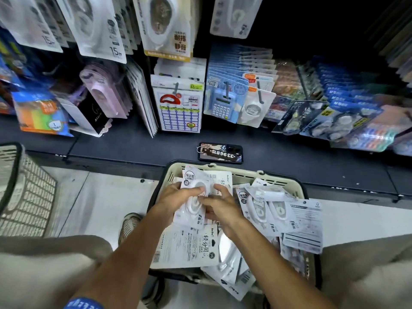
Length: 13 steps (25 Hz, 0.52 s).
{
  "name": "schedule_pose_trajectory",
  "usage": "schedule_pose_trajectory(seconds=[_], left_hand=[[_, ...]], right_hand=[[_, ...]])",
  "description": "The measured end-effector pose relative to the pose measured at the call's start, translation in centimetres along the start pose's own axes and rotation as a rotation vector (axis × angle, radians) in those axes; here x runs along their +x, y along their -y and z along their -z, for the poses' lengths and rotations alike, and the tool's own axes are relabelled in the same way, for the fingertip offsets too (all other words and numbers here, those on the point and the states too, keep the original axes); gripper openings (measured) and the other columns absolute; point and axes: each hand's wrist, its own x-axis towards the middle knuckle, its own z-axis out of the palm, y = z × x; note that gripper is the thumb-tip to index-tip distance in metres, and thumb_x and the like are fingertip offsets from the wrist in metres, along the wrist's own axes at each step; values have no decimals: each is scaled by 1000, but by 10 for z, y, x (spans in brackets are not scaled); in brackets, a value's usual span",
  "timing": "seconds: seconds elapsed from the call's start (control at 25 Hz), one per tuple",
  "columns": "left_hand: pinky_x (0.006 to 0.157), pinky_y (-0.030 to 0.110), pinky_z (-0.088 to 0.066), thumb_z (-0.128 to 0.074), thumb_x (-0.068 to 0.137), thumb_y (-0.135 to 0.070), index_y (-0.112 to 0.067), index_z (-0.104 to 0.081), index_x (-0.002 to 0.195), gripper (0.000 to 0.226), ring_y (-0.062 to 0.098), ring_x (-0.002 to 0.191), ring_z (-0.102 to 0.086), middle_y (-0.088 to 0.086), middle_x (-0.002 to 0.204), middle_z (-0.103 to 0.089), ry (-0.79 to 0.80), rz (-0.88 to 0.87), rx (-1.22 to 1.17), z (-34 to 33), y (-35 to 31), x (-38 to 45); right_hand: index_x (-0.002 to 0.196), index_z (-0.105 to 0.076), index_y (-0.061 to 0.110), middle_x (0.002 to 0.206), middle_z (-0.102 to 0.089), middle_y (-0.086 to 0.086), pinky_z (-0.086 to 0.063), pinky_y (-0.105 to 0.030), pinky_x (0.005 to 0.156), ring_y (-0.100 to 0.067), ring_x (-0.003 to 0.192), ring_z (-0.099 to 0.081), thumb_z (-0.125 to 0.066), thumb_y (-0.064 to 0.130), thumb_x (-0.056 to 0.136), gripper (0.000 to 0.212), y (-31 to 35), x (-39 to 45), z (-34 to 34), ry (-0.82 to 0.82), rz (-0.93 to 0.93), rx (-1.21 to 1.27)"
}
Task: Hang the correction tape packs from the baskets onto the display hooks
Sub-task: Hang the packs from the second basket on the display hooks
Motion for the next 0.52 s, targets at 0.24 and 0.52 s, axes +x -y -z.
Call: schedule_pose_trajectory(seconds=[0.24,0.52], left_hand=[[99,49,-51,-88,75,-29,-12,-67,116,49,30,109,-67,10,113,-73,29,-38,128,17,-19,-7],[40,14,-46,-86,77,-10,-27,-67,94,31,-2,56,-68,-10,87,-73,-92,-193,-23,26,-34,-1]], right_hand=[[136,-51,22,113,-74,-2,-58,-25,70,-16,92,-75,-64,-5,89,56,2,-10,21,64,196,-284],[155,-29,47,169,-5,13,6,-45,122,-17,156,4,-62,20,90,78,-15,-18,43,637,556,-1672]])
